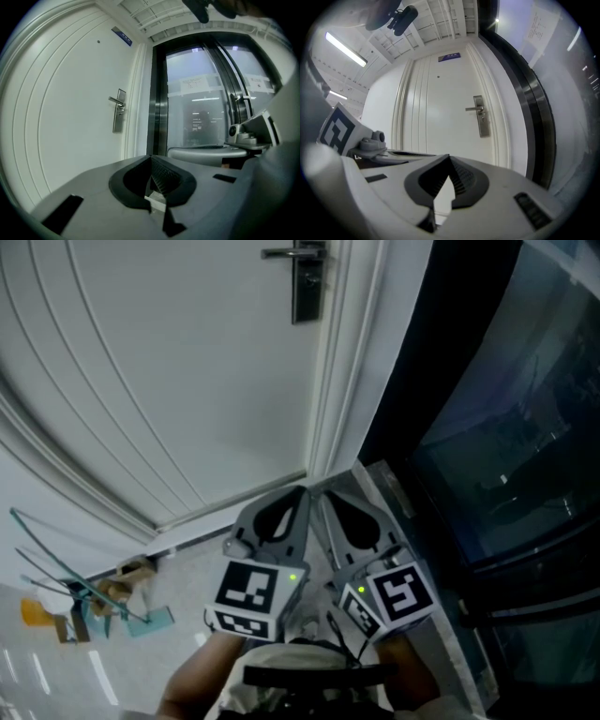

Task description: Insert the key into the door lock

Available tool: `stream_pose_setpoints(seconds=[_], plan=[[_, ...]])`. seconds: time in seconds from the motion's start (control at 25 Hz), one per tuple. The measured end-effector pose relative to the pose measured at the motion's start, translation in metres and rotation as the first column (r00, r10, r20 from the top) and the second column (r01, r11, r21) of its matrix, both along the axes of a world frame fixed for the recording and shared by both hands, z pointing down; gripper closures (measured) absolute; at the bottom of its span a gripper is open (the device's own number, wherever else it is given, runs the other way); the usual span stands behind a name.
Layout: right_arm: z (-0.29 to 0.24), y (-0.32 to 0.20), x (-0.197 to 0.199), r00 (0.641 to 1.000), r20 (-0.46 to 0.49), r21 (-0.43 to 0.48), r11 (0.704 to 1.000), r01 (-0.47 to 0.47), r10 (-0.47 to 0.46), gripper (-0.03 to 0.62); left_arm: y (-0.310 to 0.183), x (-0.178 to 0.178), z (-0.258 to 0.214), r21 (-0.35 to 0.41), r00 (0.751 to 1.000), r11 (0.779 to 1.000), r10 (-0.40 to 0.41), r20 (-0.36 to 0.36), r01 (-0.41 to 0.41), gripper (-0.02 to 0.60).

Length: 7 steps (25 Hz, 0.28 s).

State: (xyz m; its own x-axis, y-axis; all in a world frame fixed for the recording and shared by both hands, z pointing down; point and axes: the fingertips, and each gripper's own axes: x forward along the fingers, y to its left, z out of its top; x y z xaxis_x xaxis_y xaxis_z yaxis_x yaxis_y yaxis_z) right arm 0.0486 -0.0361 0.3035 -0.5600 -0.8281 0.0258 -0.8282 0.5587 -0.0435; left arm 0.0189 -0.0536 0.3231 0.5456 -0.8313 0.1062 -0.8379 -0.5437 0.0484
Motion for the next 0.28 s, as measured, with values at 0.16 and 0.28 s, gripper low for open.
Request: stream_pose_setpoints(seconds=[0.16, 0.28], plan=[[0.0011, -0.0003, -0.0010, 1.000, -0.002, -0.002, 1.000, 0.002, -0.002, 0.589, 0.0022, 0.0020, 0.0013, -0.029, 1.000, 1.000, 0.002, -0.009, -0.002, 0.572], [0.0013, -0.0007, -0.0002, 1.000, 0.000, -0.001, 1.000, 0.000, 0.000, 0.589, 0.0027, 0.0033, 0.0019, -0.040, 1.000, 0.999, 0.004, -0.013, -0.004, 0.572]])
